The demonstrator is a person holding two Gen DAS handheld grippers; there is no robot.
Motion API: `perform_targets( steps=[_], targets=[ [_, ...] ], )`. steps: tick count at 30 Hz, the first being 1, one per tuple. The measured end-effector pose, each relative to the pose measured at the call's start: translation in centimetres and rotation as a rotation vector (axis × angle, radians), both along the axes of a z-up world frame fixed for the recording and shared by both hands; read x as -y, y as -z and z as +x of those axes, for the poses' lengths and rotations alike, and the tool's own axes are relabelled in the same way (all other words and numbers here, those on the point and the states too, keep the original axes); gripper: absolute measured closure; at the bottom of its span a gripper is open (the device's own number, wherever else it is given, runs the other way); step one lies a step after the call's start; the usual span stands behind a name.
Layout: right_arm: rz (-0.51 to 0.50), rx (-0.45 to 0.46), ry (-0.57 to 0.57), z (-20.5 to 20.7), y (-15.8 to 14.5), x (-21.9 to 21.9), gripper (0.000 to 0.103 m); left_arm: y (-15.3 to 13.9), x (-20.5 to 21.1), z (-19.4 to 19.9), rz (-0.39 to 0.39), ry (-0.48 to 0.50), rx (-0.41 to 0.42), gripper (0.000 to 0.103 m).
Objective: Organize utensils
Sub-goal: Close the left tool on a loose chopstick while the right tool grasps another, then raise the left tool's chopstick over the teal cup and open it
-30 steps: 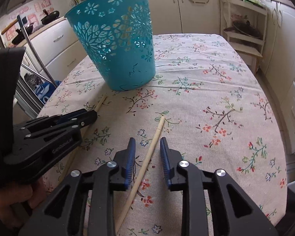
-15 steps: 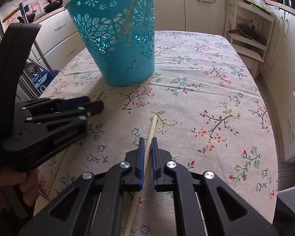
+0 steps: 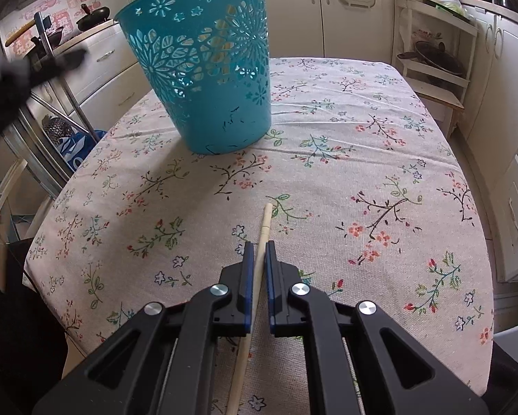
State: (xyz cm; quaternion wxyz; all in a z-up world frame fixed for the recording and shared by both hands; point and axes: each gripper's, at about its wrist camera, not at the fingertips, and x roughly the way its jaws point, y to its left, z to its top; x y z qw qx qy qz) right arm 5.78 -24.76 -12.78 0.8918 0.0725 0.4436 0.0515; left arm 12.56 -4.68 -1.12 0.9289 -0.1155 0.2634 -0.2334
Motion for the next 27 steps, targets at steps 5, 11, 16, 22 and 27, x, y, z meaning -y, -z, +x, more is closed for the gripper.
perform_targets(
  steps=[5, 11, 16, 22, 27],
  targets=[
    [0.014, 0.015, -0.002, -0.1, 0.0, 0.2, 0.094, -4.5, 0.4, 1.3, -0.086, -0.074, 0.163, 0.099],
    [0.032, 0.025, 0.001, -0.2, 0.0, 0.3, 0.094, -7.0, 2.3, 4.8, -0.117, -0.120, 0.254, 0.099],
    [0.047, 0.036, -0.006, -0.1, 0.0, 0.3, 0.092, -8.6, 3.4, 7.7, -0.129, -0.181, 0.328, 0.098],
    [0.050, 0.039, -0.015, 0.2, 0.0, 0.1, 0.089, -7.0, 5.2, 11.4, -0.060, -0.220, 0.310, 0.098],
    [0.049, 0.040, -0.028, 0.1, 0.0, -0.1, 0.083, -6.4, 5.3, 11.8, -0.016, -0.211, 0.278, 0.098]
  ],
)
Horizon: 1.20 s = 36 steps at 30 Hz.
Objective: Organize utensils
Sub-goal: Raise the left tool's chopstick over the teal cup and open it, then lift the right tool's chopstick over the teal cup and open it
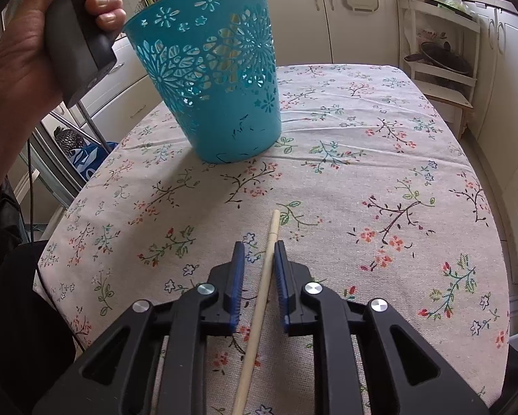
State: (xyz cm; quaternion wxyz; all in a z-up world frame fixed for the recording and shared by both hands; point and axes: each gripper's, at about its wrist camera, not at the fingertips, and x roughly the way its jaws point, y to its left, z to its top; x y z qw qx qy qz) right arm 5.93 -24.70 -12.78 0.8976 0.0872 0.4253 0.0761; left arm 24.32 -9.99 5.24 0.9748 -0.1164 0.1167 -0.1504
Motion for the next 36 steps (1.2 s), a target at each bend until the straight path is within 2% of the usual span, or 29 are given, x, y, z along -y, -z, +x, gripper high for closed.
perform_targets(
  steps=[5, 10, 12, 15, 17, 20, 21, 22, 24, 27, 30, 33, 36],
  targets=[
    [0.001, -0.006, -0.001, 0.0, 0.0, 0.1, 0.082, 0.7, -0.3, -0.6, 0.034, 0.021, -0.025, 0.098],
    [-0.021, -0.021, -0.009, 0.0, -0.2, 0.0, 0.081, 1.9, 0.0, -1.0, 0.118, 0.080, -0.128, 0.096],
    [-0.031, -0.031, -0.011, 0.0, -0.4, -0.2, 0.077, 2.4, -0.2, -1.7, 0.140, 0.084, -0.148, 0.090],
    [-0.060, -0.041, -0.003, -0.2, -0.4, -0.3, 0.074, 2.7, -1.8, -3.2, 0.135, 0.064, -0.168, 0.066],
    [-0.089, -0.043, -0.002, -0.3, -0.4, -0.4, 0.075, 3.0, -3.3, -4.6, 0.120, 0.035, -0.175, 0.058],
    [-0.191, -0.035, -0.014, -0.5, -0.4, -1.4, 0.083, 3.6, -5.3, -6.6, 0.099, 0.005, -0.201, 0.051],
    [-0.194, -0.036, -0.014, -0.5, -0.3, -1.4, 0.084, 4.0, -5.9, -7.3, 0.093, -0.002, -0.211, 0.050],
    [-0.184, -0.044, -0.005, -0.4, -0.4, -1.2, 0.094, 4.3, -6.4, -7.9, 0.087, -0.005, -0.223, 0.049],
    [-0.134, -0.064, 0.014, -0.4, -0.4, -0.5, 0.097, 5.2, -7.3, -9.1, 0.081, -0.011, -0.252, 0.047],
    [0.041, -0.061, 0.042, -1.1, -1.3, 1.0, 0.097, 6.8, -8.5, -10.7, 0.075, -0.017, -0.300, 0.044],
    [0.257, 0.023, 0.030, -1.8, -4.0, 2.1, 0.097, 8.6, -9.0, -12.1, 0.081, -0.007, -0.339, 0.043],
    [0.388, 0.120, 0.028, -1.4, -7.3, 2.6, 0.097, 10.3, -9.3, -12.9, 0.090, 0.003, -0.375, 0.043],
    [0.459, 0.229, 0.029, 0.2, -11.1, 2.7, 0.097, 11.5, -9.7, -13.1, 0.086, 0.003, -0.407, 0.043]
  ],
)
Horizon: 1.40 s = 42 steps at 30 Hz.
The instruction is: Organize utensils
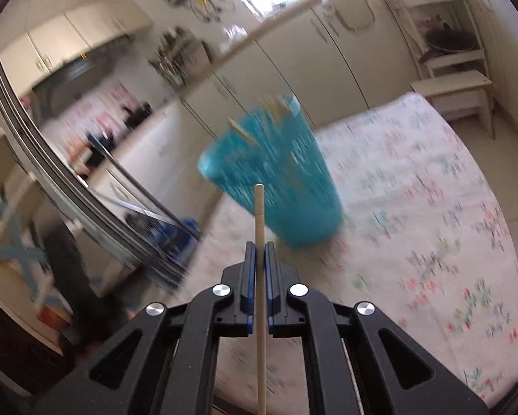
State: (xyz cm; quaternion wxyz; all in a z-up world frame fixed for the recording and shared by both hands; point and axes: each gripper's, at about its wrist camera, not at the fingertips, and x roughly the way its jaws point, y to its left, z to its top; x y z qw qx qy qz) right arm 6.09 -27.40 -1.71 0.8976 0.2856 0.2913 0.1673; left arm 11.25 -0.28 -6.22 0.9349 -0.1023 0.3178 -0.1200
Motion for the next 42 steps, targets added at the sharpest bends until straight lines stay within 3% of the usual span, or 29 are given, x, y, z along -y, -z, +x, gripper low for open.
perform_targets(
  steps=[6, 14, 17, 22, 27, 33, 37, 42],
  targets=[
    [0.034, 0.174, 0.018, 5.2, -6.8, -0.7, 0.097, 0.9, -0.8, 0.0, -0.004, -0.007, -0.018, 0.043],
    [-0.100, 0.328, 0.186, 10.8, -11.2, -1.9, 0.097, 1.8, -1.7, 0.4, -0.025, -0.028, -0.042, 0.043],
    [-0.223, 0.366, 0.283, 12.2, -10.5, -3.3, 0.097, 1.9, -1.5, 0.3, -0.028, -0.022, -0.046, 0.043],
    [-0.328, 0.294, 0.295, 13.4, -6.5, -4.8, 0.097, 1.9, -1.5, 0.1, -0.030, -0.016, -0.047, 0.041],
    [-0.348, 0.220, 0.226, 11.2, -3.3, -5.6, 0.097, 1.6, -1.5, -0.3, -0.032, -0.022, -0.055, 0.038],
    [-0.349, 0.199, 0.186, 6.5, -2.4, -5.6, 0.096, 0.6, -1.0, -1.1, -0.017, -0.022, -0.048, 0.032],
    [-0.335, 0.169, 0.173, 2.4, -1.9, -5.1, 0.084, -0.5, -0.2, -2.0, 0.010, -0.015, -0.037, 0.025],
    [-0.311, 0.106, 0.164, -2.5, -0.4, -4.3, 0.081, -1.7, 0.7, -3.5, 0.039, 0.005, -0.020, 0.019]
  ],
)
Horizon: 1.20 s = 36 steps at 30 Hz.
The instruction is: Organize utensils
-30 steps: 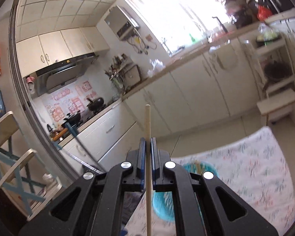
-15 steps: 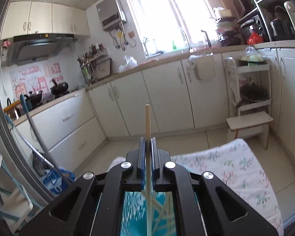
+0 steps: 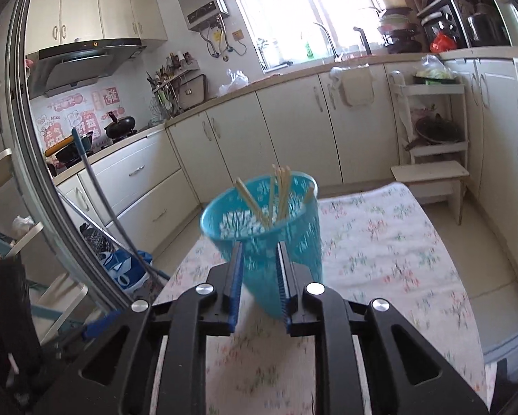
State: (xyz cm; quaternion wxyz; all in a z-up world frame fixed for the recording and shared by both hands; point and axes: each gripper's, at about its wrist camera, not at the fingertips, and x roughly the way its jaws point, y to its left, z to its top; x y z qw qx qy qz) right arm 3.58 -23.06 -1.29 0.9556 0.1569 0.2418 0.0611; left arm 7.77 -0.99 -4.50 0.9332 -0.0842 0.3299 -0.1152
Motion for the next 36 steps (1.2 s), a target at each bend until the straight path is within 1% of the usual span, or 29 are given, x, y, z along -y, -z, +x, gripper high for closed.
perform_targets(
  steps=[3, 6, 8, 13, 15, 17, 21, 22, 24, 25, 26, 28, 30, 34, 36],
  targets=[
    [0.029, -0.043, 0.007, -2.4, 1.1, 0.3, 0.079, -0.5, 0.5, -0.7, 0.014, 0.014, 0.002, 0.016],
    [0.043, -0.088, 0.008, -3.9, 2.0, 0.3, 0.076, -0.7, 0.6, -1.6, 0.025, 0.020, 0.002, 0.016],
    [0.052, -0.113, 0.008, -4.8, 2.7, 0.4, 0.071, -0.8, 0.7, -2.0, 0.033, 0.021, -0.002, 0.015],
    [0.076, -0.161, 0.001, -6.6, 3.6, 0.0, 0.068, -1.2, 0.7, -3.1, 0.057, 0.022, -0.008, 0.014],
    [0.074, -0.166, -0.003, -7.1, 3.3, -0.2, 0.065, -1.6, 0.9, -3.6, 0.067, 0.023, -0.002, 0.013],
    [0.067, -0.163, -0.002, -7.3, 2.7, -0.3, 0.059, -2.1, 1.1, -4.1, 0.076, 0.026, 0.004, 0.011],
    [0.052, -0.149, 0.011, -8.0, 1.5, -0.4, 0.053, -3.0, 1.6, -5.0, 0.093, 0.037, 0.022, 0.009],
    [0.048, -0.148, 0.018, -8.2, 1.2, -0.4, 0.048, -3.3, 1.7, -5.3, 0.098, 0.038, 0.027, 0.009],
    [0.042, -0.142, 0.027, -8.4, 0.6, -0.3, 0.046, -3.8, 1.8, -5.8, 0.105, 0.037, 0.035, 0.008],
    [0.035, -0.145, 0.033, -8.6, 0.4, -0.3, 0.042, -4.0, 1.9, -6.0, 0.108, 0.036, 0.037, 0.008],
    [0.026, -0.149, 0.043, -8.7, 0.2, -0.3, 0.036, -4.2, 1.9, -6.3, 0.111, 0.035, 0.038, 0.008],
    [0.011, -0.154, 0.065, -9.1, -0.4, -0.3, 0.031, -4.8, 1.9, -6.8, 0.118, 0.029, 0.039, 0.008],
    [0.001, -0.159, 0.078, -9.4, -1.0, -0.4, 0.029, -5.4, 1.9, -7.4, 0.128, 0.017, 0.041, 0.008],
    [-0.039, -0.154, 0.113, -10.5, -2.8, -0.6, 0.014, -6.8, 1.6, -8.5, 0.153, -0.014, 0.017, 0.008],
    [-0.058, -0.142, 0.127, -11.3, -3.9, -0.9, 0.012, -7.5, 1.5, -9.0, 0.163, -0.029, 0.004, 0.008]
  ],
)
